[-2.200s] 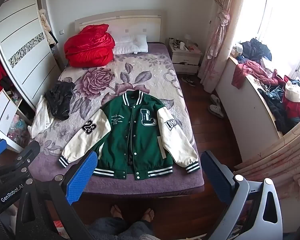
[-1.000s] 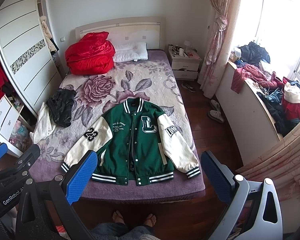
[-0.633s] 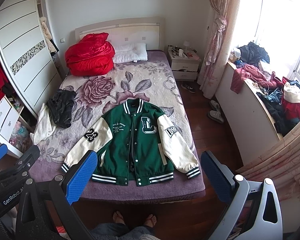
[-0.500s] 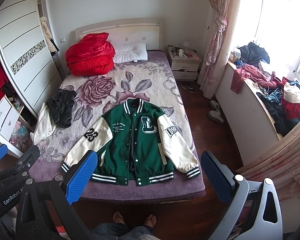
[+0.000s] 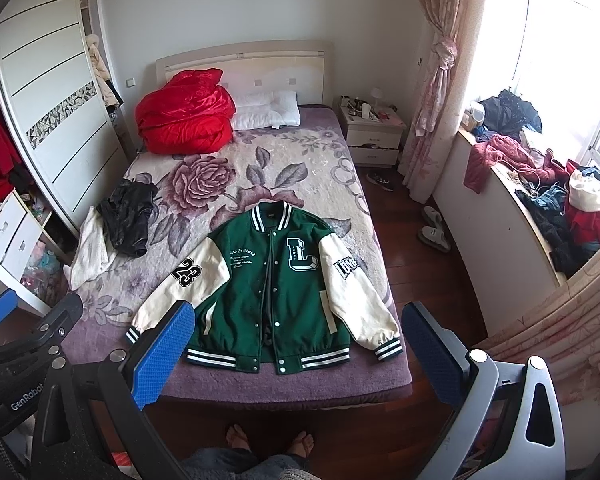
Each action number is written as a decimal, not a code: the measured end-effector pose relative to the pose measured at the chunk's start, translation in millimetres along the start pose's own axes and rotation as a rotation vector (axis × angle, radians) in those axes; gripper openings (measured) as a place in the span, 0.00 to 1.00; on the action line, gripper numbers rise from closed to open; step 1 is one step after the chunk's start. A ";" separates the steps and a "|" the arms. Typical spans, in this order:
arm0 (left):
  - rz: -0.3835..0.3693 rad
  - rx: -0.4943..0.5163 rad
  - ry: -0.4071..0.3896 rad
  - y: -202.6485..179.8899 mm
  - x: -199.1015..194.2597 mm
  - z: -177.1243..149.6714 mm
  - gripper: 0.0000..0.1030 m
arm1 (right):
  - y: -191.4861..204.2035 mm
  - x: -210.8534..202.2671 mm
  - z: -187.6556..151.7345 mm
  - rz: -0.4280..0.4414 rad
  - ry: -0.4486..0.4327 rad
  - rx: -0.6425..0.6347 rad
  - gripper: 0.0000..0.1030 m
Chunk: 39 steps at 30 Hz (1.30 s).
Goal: Fold large clothes
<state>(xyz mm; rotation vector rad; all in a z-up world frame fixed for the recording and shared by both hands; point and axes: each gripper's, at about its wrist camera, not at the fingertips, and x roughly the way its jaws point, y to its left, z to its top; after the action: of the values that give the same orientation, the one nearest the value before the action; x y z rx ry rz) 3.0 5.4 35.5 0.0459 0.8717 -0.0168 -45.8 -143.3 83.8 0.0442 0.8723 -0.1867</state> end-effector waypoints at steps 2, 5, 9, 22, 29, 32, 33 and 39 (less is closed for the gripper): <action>0.002 -0.002 -0.002 3.5 -3.1 1.8 1.00 | 2.7 2.0 -2.3 0.002 0.000 -0.001 1.00; 0.001 -0.005 -0.006 9.1 -5.3 0.6 1.00 | 6.1 2.9 -4.6 0.004 -0.006 -0.002 1.00; 0.000 -0.004 -0.006 10.1 -5.1 1.4 1.00 | 9.2 3.0 -4.3 0.004 -0.007 0.001 1.00; 0.000 -0.005 -0.006 9.7 -5.8 -1.5 1.00 | 17.9 8.2 -13.8 0.008 -0.003 0.006 1.00; -0.007 -0.002 0.004 17.6 2.2 3.8 1.00 | 28.3 19.6 -18.8 0.007 0.004 0.021 1.00; -0.005 -0.001 -0.003 25.5 19.2 12.0 1.00 | 38.8 39.3 -16.1 0.012 0.004 0.051 1.00; -0.007 0.000 -0.009 28.6 28.3 15.2 1.00 | 39.4 45.8 -15.0 0.020 -0.001 0.073 1.00; -0.024 0.027 -0.016 42.0 97.4 33.0 1.00 | 12.6 127.1 -9.1 0.069 0.051 0.295 1.00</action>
<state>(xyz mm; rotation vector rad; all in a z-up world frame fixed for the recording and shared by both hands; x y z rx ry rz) 92.3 46.2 -16.4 0.0602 0.8556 -0.0517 29.4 -148.3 -19.8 0.3551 0.8867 -0.2496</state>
